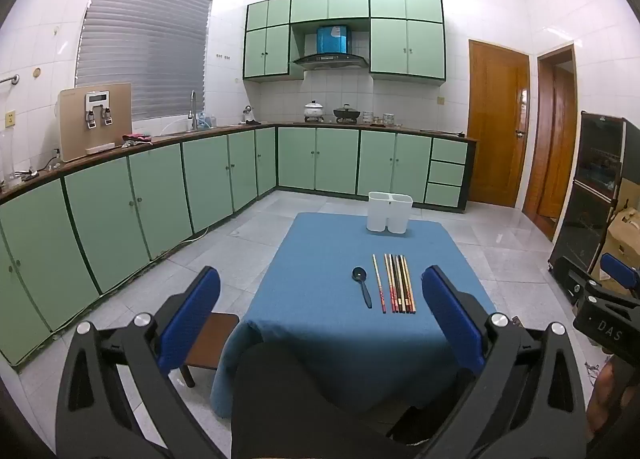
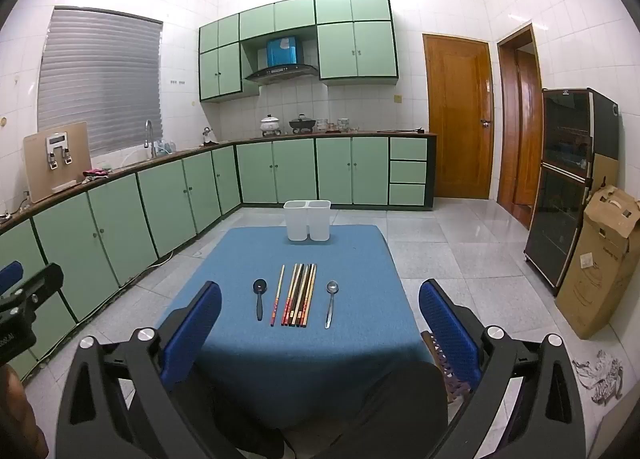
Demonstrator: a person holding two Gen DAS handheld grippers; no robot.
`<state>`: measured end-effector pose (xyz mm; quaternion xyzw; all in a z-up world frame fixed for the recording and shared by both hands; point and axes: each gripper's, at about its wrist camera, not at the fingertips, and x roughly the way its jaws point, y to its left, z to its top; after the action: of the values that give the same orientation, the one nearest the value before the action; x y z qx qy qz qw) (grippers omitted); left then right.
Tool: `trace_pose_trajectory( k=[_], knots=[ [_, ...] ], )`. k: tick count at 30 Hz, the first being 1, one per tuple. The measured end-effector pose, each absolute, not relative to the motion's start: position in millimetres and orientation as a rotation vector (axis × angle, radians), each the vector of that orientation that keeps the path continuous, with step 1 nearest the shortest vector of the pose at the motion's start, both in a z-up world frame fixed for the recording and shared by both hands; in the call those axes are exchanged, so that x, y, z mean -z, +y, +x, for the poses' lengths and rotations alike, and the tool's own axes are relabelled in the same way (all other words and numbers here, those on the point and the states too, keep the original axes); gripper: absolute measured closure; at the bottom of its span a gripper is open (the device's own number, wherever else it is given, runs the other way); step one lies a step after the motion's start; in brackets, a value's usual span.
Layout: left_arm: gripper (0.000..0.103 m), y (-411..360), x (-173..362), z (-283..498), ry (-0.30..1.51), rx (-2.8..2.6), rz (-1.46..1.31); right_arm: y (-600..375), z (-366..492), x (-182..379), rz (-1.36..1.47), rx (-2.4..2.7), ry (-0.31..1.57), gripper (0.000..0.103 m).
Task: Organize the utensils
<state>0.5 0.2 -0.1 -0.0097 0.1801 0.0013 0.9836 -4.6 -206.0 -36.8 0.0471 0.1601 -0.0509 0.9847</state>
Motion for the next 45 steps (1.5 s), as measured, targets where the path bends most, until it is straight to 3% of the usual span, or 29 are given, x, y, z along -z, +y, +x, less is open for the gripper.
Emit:
trace_pose_trajectory(
  k=[45],
  knots=[
    [0.005, 8, -10, -10, 0.336, -0.013, -0.018, -204, -5, 29, 0.089, 0.098, 0.314, 0.006]
  ],
)
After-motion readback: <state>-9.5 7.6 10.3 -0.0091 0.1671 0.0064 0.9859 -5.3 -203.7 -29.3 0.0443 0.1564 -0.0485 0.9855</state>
